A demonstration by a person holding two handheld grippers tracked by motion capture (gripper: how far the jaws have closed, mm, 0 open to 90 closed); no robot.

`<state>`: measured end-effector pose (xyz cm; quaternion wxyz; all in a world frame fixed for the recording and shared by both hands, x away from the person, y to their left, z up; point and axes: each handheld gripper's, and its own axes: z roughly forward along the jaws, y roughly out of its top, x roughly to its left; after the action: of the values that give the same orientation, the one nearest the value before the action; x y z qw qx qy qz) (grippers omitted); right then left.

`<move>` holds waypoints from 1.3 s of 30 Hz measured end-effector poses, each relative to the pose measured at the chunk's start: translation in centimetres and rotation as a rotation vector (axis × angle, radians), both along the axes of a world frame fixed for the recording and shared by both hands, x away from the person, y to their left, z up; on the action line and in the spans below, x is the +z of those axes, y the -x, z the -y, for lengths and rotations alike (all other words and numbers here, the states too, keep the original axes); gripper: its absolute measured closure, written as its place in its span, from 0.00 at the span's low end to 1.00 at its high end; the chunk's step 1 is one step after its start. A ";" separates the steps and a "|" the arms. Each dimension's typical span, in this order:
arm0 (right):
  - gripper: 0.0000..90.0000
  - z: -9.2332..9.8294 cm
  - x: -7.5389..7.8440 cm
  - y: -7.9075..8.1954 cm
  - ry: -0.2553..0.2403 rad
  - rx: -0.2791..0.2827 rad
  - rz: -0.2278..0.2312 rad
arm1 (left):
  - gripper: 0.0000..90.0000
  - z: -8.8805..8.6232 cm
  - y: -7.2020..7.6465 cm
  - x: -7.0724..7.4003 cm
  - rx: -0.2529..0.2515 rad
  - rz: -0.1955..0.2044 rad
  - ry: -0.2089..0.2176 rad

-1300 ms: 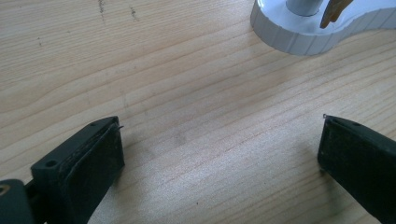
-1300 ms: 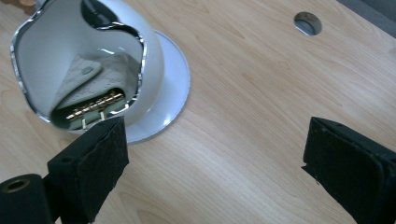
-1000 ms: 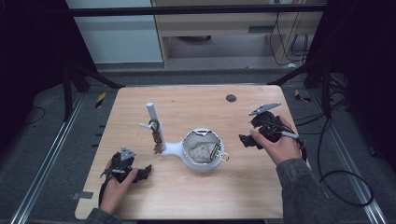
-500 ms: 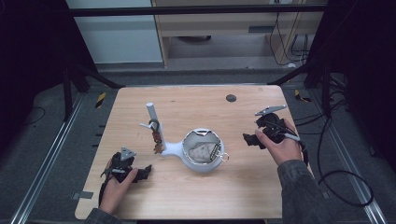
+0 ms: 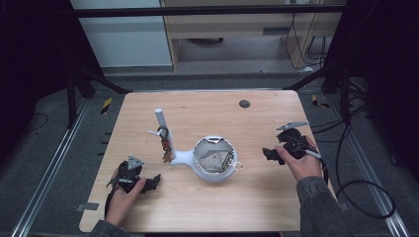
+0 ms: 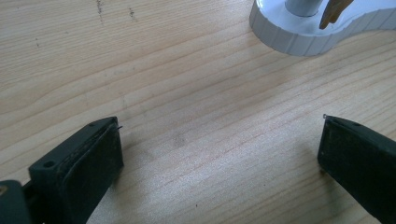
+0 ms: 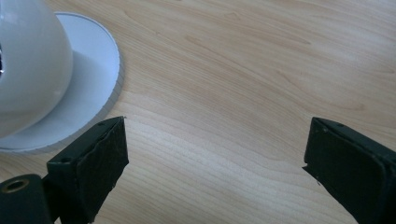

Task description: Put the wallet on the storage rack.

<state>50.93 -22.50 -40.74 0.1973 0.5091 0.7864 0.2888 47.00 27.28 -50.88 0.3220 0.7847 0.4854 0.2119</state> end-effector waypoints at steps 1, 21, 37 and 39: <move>0.07 0.1 -0.2 0.0 -0.001 -0.004 -0.002 | 0.00 0.0 0.0 0.0 0.000 0.000 0.000; 0.08 0.7 -4.5 1.0 -0.045 -0.046 -0.036 | 0.00 0.0 0.0 0.0 0.000 0.000 0.000; 0.07 0.4 -7.1 0.2 -0.078 -0.076 -0.046 | 0.00 0.0 0.0 0.0 0.000 0.000 0.000; 0.07 0.5 -7.3 0.0 -0.090 -0.089 -0.044 | 0.00 0.0 0.0 0.0 0.000 0.000 0.000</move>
<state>50.96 -23.04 -48.06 0.1694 0.5581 0.7534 0.3037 47.00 27.28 -50.88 0.3220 0.7848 0.4853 0.2119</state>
